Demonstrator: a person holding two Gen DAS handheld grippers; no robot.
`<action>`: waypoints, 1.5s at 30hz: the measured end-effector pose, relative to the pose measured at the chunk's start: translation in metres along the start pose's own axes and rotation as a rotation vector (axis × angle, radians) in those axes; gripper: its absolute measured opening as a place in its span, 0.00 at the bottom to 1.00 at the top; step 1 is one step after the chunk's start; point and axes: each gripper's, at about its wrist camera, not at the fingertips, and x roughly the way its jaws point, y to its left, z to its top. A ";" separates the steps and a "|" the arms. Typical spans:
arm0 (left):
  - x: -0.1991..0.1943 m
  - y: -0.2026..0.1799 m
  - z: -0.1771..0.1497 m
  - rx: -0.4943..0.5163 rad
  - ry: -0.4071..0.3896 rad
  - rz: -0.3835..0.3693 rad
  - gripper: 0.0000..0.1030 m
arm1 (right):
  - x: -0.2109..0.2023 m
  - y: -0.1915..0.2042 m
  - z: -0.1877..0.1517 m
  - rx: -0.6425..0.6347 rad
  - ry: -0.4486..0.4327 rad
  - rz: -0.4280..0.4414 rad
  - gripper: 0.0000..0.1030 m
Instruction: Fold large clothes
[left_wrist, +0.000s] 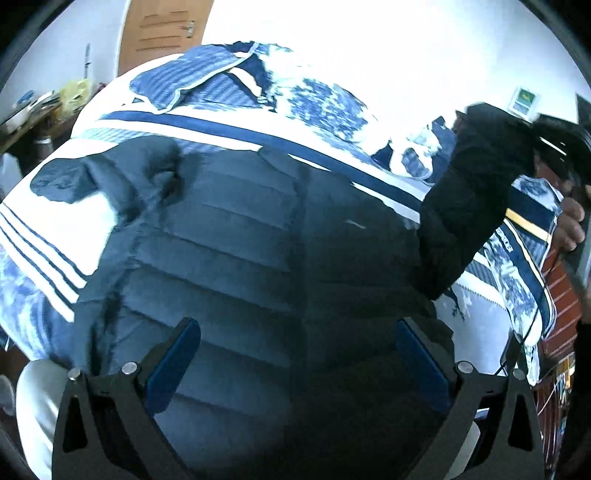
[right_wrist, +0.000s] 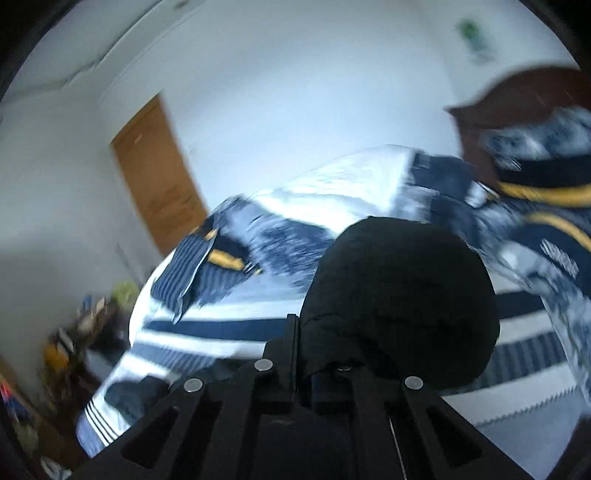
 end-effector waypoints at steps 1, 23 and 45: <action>-0.003 0.008 0.000 -0.010 -0.003 0.007 1.00 | 0.009 0.023 -0.006 -0.034 0.014 0.018 0.05; 0.007 0.075 0.011 -0.048 0.010 0.181 1.00 | 0.125 0.088 -0.230 0.253 0.422 0.401 0.88; 0.213 0.014 0.114 0.231 0.045 0.667 0.67 | 0.122 -0.139 -0.268 0.815 0.321 0.218 0.44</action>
